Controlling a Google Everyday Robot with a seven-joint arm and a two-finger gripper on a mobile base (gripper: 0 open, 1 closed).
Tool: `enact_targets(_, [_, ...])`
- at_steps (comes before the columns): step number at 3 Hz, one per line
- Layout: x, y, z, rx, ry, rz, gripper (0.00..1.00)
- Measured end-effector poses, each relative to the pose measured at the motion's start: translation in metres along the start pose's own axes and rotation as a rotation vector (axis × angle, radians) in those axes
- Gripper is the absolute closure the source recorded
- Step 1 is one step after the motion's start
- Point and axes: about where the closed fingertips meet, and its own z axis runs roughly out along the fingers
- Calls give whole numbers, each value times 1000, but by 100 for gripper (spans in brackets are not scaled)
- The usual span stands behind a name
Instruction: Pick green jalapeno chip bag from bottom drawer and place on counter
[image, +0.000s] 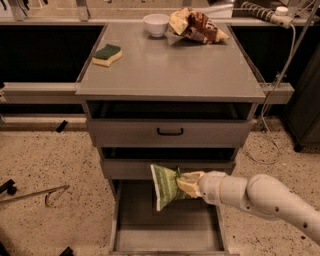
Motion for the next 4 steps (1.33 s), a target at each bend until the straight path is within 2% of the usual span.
enact_targets(1, [-10,3,-5,3,12,-31,100])
enact_targets(2, [-10,3,-5,3,12,-31,100])
enact_targets(3, [-62,1,-28,-10,-12,-73,100])
enact_targets(4, [-179,7,-80,-31,-87,-189,100])
